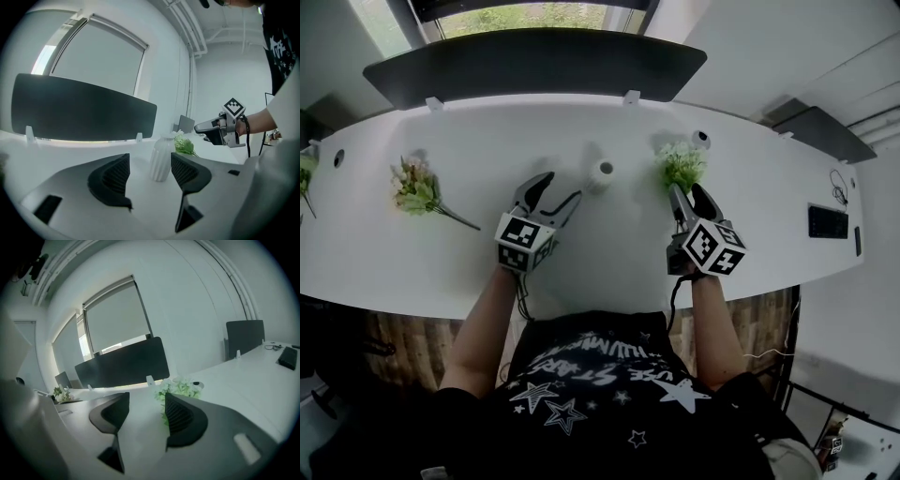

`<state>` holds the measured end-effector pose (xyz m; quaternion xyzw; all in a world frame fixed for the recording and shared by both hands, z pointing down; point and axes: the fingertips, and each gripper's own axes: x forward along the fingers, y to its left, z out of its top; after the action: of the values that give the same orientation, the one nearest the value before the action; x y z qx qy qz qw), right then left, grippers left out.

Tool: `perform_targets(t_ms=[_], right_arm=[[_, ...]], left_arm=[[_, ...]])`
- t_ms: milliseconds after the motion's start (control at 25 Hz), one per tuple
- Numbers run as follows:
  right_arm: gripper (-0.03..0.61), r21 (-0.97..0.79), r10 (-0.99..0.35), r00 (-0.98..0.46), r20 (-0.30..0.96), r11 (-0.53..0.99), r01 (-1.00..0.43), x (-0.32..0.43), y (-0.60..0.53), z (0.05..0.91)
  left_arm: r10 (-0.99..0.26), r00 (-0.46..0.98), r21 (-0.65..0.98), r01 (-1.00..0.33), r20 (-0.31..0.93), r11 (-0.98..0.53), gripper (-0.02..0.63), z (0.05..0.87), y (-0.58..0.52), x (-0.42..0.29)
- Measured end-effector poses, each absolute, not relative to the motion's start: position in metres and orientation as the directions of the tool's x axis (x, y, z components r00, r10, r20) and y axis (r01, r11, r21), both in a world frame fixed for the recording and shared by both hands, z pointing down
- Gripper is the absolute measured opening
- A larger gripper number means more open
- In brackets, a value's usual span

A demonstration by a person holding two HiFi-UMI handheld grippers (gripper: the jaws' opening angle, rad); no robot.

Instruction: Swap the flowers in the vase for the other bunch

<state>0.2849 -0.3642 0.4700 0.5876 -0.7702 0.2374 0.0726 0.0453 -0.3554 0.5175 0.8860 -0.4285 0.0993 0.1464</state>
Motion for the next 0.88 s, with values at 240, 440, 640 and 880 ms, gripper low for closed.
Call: perform_targets(t_ms=[240, 440, 640, 880], right_arm=[[0.232, -0.282, -0.842, -0.416, 0.344, 0.330, -0.901, 0.234, -0.356, 0.459], [0.105, -0.263, -0.837, -0.446, 0.316, 0.375, -0.889, 0.209, -0.354, 0.449], [0.023, -0.277, -0.845, -0.444, 0.297, 0.369, -0.887, 0.202, -0.353, 0.446], [0.006, -0.283, -0.842, -0.449, 0.299, 0.371, -0.884, 0.197, -0.350, 0.448]], left_arm=[[-0.799, 0.536, 0.184, -0.844, 0.273, -0.503, 0.282, 0.501, -0.337, 0.002], [-0.866, 0.461, 0.139, -0.886, 0.191, -0.442, 0.157, 0.463, -0.322, -0.028], [-0.898, 0.409, 0.094, -0.912, 0.159, -0.399, 0.009, 0.450, -0.305, -0.046], [-0.914, 0.367, 0.079, -0.930, 0.176, -0.358, 0.006, 0.457, -0.295, -0.066]])
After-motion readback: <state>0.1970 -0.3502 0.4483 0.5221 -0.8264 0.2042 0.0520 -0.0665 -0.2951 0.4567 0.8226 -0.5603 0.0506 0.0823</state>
